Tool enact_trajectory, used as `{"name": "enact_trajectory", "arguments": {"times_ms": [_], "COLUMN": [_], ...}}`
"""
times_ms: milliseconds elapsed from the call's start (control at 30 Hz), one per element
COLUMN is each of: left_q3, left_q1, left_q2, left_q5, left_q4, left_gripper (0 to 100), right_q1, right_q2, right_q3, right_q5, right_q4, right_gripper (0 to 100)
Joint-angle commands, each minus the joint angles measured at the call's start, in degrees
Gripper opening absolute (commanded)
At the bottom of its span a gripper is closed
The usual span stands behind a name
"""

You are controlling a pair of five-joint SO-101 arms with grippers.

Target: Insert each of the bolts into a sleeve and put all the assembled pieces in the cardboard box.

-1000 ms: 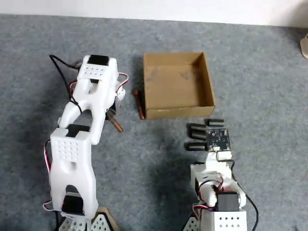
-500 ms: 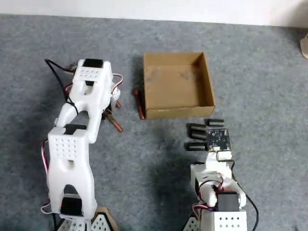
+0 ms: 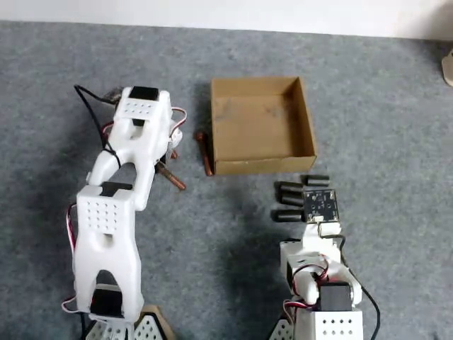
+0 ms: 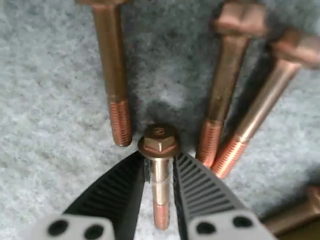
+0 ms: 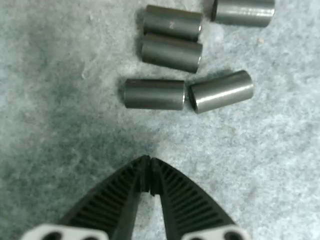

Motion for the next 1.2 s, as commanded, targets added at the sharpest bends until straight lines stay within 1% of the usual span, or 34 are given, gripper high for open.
{"name": "enact_trajectory", "arguments": {"times_ms": [0,67,200,267,367,433,500,600,667,833,867,933,1000,1067,1133,1167], "left_q3": [0.7,0.5,-4.5,-5.5,-2.6,2.1,8.8,18.5,23.5,33.5,34.5,36.1,37.1,38.7,41.0,42.4], "left_q1": [-1.0,-0.8,-0.7,-1.5,-3.1,-3.5,-3.5,-3.3,-3.6,-3.7,-4.4,-5.8,-7.7,-9.3,-9.8,-9.9], "left_q2": [1.1,0.7,-4.1,-8.9,-18.1,-24.6,-31.1,-40.4,-45.8,-57.3,-58.9,-62.0,-63.8,-64.4,-64.3,-64.3], "left_q5": [0.4,0.4,-1.1,-1.6,-1.6,-2.5,-6.9,-11.1,-12.6,-16.3,-16.9,-18.2,-19.3,-20.0,-23.9,-27.4], "left_q4": [-0.3,1.9,14.6,17.3,17.2,17.2,17.2,17.1,17.1,17.1,17.1,17.1,17.1,17.1,17.0,16.4], "left_gripper": [0,1,1,1,1,1,1,1,1,1,1,1,1,1,1,1], "right_q1": [0.5,0.5,0.6,0.6,0.6,0.6,0.7,-0.3,-0.3,-0.2,-0.2,-0.2,-0.2,-0.2,0.3,0.5], "right_q2": [-0.7,-0.7,-0.7,-0.7,-0.7,-0.8,-0.8,-0.8,-0.8,-0.8,-0.8,-0.8,-0.8,-0.3,-0.1,-0.1], "right_q3": [8.6,8.6,8.6,8.6,8.6,8.6,8.6,8.6,8.6,8.6,8.6,8.6,8.5,8.1,6.8,5.7], "right_q5": [-0.2,-0.2,-0.2,-0.4,-0.4,-0.5,-0.5,-0.2,-0.2,0.0,1.1,5.7,7.5,6.2,4.6,4.0], "right_q4": [0.0,0.0,0.0,0.0,-0.1,-1.9,-2.9,-3.8,-7.8,-21.8,-24.4,-27.7,-28.5,-28.4,-25.2,-22.8], "right_gripper": [0.6,0.6,0.6,0.6,0.6,0.6,0.7,0.7,0.8,0.8,0.8,0.8,0.8,0.7,0.7,0.7]}}
